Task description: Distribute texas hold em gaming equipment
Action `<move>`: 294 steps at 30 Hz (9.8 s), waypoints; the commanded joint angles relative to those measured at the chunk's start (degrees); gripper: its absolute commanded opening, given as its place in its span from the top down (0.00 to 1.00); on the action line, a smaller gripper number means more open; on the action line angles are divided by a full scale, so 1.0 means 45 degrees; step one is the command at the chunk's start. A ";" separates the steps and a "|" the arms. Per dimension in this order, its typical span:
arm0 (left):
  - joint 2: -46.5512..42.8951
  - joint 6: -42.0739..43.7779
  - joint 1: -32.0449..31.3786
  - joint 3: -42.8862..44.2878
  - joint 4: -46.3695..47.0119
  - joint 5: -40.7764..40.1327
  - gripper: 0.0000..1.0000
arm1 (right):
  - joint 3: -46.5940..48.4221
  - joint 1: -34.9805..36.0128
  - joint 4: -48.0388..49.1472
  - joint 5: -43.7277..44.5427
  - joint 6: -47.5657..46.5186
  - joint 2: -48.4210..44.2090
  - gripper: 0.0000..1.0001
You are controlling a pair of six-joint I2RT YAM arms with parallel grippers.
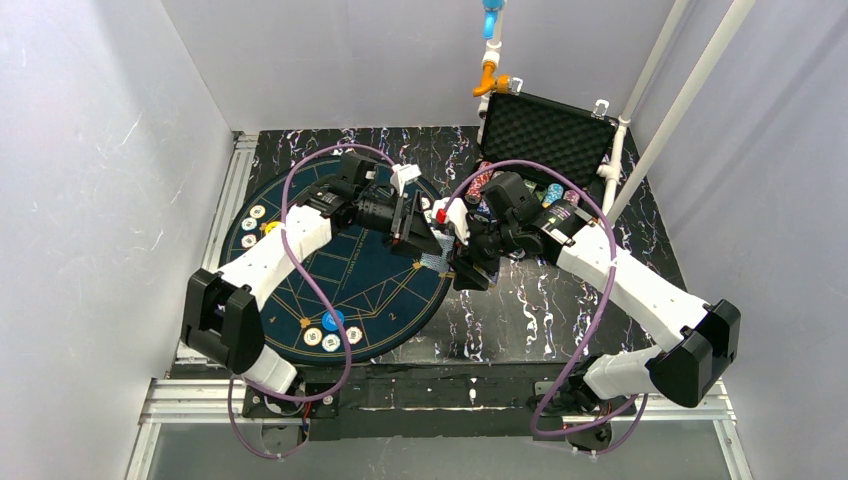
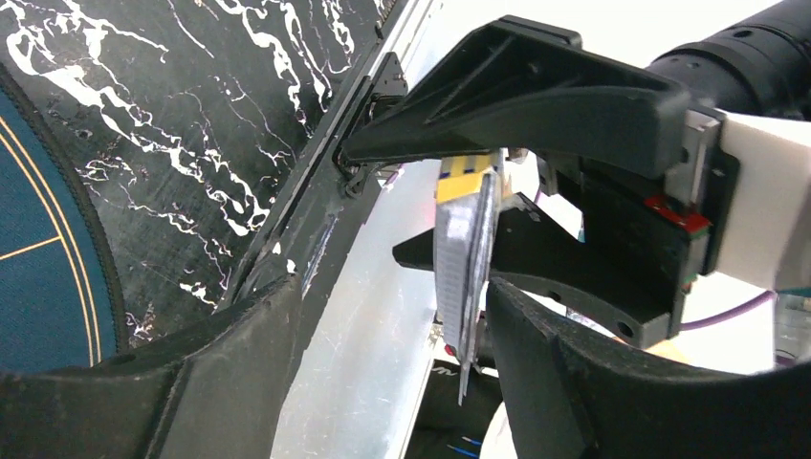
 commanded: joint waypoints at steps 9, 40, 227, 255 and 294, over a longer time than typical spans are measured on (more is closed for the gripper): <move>0.0523 0.0261 -0.0412 0.0513 -0.0521 -0.0048 0.27 | 0.0634 0.0078 0.0994 -0.0645 0.0071 -0.0212 0.99; 0.0010 -0.1426 -0.0354 -0.0071 0.1927 0.1655 0.25 | 0.0096 0.0096 0.1054 -0.0132 0.0059 -0.0329 0.99; -0.1478 0.0300 0.1596 -0.0076 -0.0772 0.1129 0.97 | -0.0742 0.0077 0.1399 -0.0391 0.0284 -0.0767 0.99; -0.1583 -0.0422 0.4199 -0.0001 -0.1226 0.2489 1.00 | -0.1370 0.0078 0.1359 -0.0237 0.0035 -0.1016 0.99; 0.2837 1.9012 1.3374 -0.0473 -1.3031 -0.4703 1.00 | -0.0938 0.0078 0.0750 -0.0122 -0.0241 -0.0759 0.99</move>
